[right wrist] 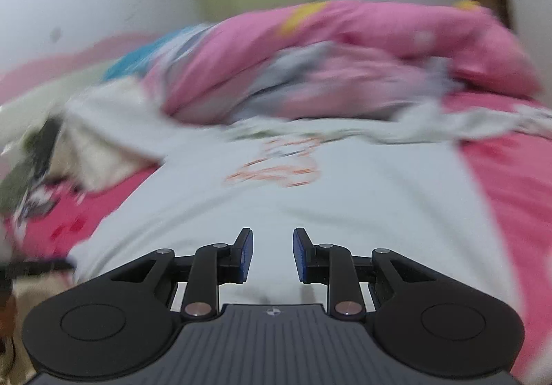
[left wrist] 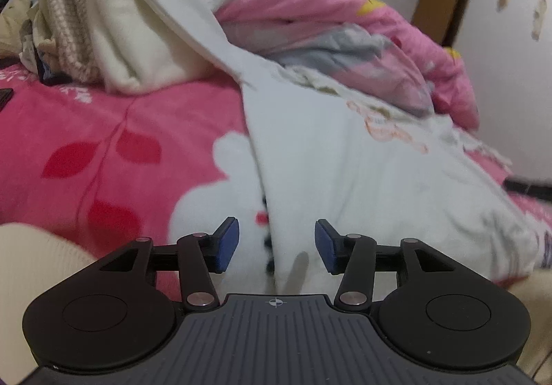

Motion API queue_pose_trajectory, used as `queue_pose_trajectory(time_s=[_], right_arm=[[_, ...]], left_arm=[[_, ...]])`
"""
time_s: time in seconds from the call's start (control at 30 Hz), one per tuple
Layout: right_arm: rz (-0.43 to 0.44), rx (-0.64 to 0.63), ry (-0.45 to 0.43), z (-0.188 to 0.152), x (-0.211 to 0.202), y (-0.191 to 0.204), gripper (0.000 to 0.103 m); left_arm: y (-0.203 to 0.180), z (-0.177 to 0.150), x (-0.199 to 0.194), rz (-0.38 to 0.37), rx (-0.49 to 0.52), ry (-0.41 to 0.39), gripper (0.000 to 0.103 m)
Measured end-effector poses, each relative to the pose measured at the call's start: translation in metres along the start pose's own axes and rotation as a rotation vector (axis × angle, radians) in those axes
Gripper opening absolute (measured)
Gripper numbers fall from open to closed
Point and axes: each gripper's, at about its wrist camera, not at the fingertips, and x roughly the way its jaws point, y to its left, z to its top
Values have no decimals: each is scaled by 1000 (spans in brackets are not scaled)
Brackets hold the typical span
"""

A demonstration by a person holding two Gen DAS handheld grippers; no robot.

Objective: Fold clothes

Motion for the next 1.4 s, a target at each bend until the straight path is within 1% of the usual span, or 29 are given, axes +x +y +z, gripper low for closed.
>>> queue_pose_trajectory(time_s=[0.03,0.07,0.13,0.23,0.27,0.33,0.37,0.4,0.43,0.47,0.5,0.57,0.6,0.63,0.67,0.73,0.87,0.93,0.97,1.03,1.07,1.1,1.17,1.23,1.27,1.3,1.37,1.4], right_arm=[[-4,-18,-4,-1,6,6,27],[-5,-4,-16,-1,8,3,27],[-12,28,-40,-2,9,-3,27],[-85,115,-105,-3,-8,-37,27],[-115,158,-131,-3,-16,-54,27],[-174,260,-174,-6,-25,-90,27],[-202,321,-182,-9,-26,-110,28],[-226,380,-185,-13,-27,-128,28],[-238,437,-175,-20,-26,-143,28],[-245,496,-164,-27,-24,-157,28],[-244,562,-156,-35,-23,-170,28],[-204,706,-171,-47,-24,-192,28],[-199,735,-208,-50,-28,-197,28],[-207,758,-220,-53,-31,-202,28],[-207,783,-229,-56,-33,-207,28],[-172,842,-233,-62,-34,-215,28],[-150,865,-249,-66,-35,-219,29],[-151,859,-256,-66,-37,-217,31],[-150,856,-259,-66,-38,-217,32],[-150,856,-263,-66,-39,-216,34],[-151,858,-264,-66,-40,-216,34],[-151,859,-265,-66,-40,-216,35],[-153,863,-268,-66,-39,-216,35],[-156,868,-269,-66,-39,-216,36],[-159,867,-269,-66,-38,-215,36],[-162,865,-267,-66,-38,-215,36],[-172,856,-260,-65,-38,-213,36],[-179,849,-256,-64,-37,-212,36]], left_arm=[[2,5,7,9,-20,-7,52],[5,11,15,18,-39,-11,54],[14,22,32,21,-81,-1,54],[20,41,60,1,-100,7,54],[21,47,69,1,-104,10,52],[24,55,89,26,-117,17,42],[24,56,94,45,-116,8,26],[24,57,98,60,-116,1,13],[24,57,99,66,-119,-2,10],[25,56,100,72,-123,-5,4],[25,55,99,76,-130,-9,3],[27,54,98,83,-144,-17,3],[28,53,97,87,-150,-21,3],[29,52,96,89,-156,-24,3],[29,53,96,84,-161,-23,3],[30,53,95,75,-171,-21,4],[31,54,94,56,-190,-17,6],[32,55,94,46,-200,-15,9],[32,55,93,39,-204,-8,11],[33,56,91,13,-201,21,19],[32,55,88,-2,-190,33,25],[31,52,84,-13,-172,43,28],[26,46,77,-17,-131,52,28],[19,39,70,-10,-80,49,26],[14,36,68,5,-50,40,20],[9,33,66,21,-22,29,9],[3,33,63,39,2,3,2],[2,35,58,53,-4,-26,2]])
